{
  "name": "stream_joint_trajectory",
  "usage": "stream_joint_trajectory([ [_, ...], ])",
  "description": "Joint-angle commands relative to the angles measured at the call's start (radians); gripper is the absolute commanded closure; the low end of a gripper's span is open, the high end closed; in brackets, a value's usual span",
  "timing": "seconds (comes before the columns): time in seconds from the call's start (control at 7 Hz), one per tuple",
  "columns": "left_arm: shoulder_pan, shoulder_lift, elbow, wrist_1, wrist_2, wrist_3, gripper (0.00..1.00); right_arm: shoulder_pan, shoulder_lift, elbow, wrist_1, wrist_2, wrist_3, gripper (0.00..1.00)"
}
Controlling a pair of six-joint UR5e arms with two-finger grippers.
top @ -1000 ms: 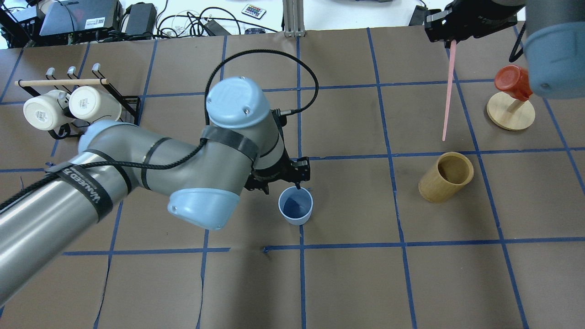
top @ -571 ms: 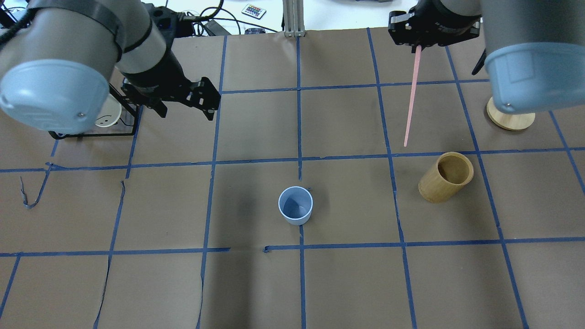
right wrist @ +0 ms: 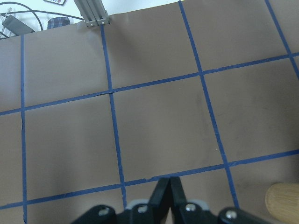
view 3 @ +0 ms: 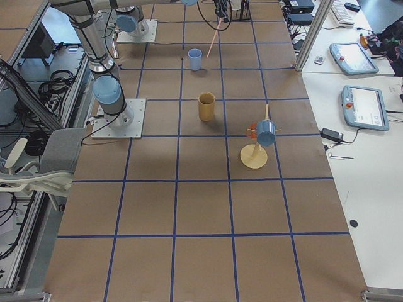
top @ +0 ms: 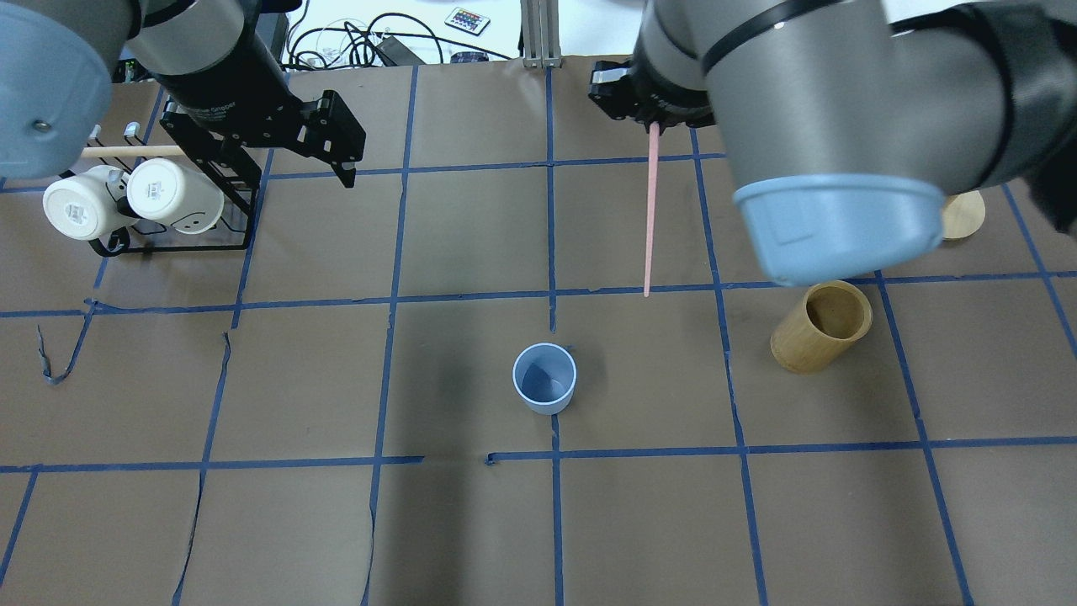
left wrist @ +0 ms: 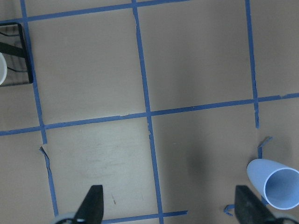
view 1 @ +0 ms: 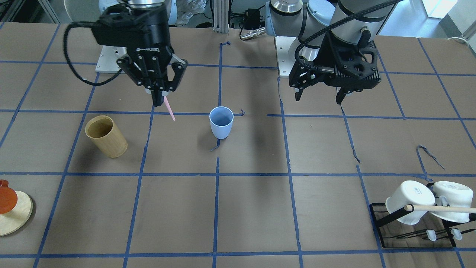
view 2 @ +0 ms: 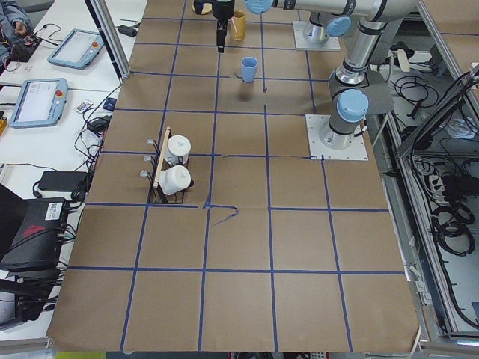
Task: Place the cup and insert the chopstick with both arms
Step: 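Carry the pink stick toward the blue cup while the left arm withdraws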
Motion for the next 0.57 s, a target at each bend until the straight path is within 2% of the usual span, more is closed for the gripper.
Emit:
stream_joint_trajectory([
  [0.0,0.001,0.007,-0.008,-0.007,0.002,-0.016,0.0,0.148,0.06,-0.003,-0.062,-0.089,0.083,1.0],
  [0.14,0.014,0.006,-0.008,-0.006,-0.002,-0.016,0.0,0.188,0.061,-0.002,-0.057,-0.123,0.098,1.0],
  [0.43,0.013,0.007,-0.008,-0.007,0.025,-0.016,0.0,0.202,0.071,0.006,-0.065,-0.12,0.118,1.0],
])
